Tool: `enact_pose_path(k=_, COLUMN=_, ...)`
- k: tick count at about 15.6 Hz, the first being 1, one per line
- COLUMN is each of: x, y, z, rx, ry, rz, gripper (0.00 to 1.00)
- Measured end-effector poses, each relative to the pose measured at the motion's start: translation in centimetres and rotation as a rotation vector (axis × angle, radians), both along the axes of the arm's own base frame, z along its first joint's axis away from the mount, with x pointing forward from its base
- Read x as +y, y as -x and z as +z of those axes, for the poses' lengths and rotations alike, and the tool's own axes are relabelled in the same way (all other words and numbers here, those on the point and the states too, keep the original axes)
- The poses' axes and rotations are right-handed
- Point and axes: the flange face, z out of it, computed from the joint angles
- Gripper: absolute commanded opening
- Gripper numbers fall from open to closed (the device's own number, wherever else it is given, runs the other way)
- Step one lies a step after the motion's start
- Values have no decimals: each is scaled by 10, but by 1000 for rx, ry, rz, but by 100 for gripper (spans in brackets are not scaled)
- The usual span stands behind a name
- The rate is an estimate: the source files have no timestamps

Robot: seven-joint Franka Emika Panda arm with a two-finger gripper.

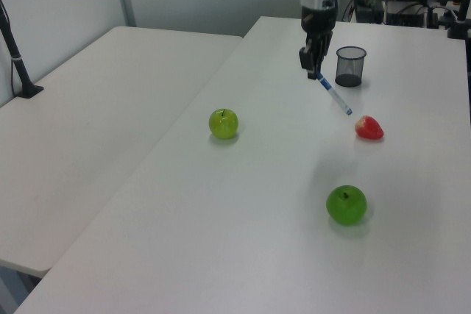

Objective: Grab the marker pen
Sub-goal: 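Carry the marker away from the cup toward the red fruit, then lower the marker to the table and open the gripper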

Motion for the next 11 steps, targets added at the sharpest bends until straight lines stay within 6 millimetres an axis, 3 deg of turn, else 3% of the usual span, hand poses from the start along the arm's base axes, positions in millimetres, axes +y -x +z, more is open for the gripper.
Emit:
enact_pose_path(k=7, x=22, y=-9, z=-92, rx=142, ry=26, rz=31, gripper=2)
enact_pose_path(k=11, x=30, y=-9, z=-113, rx=175, ry=31, rz=42, gripper=2)
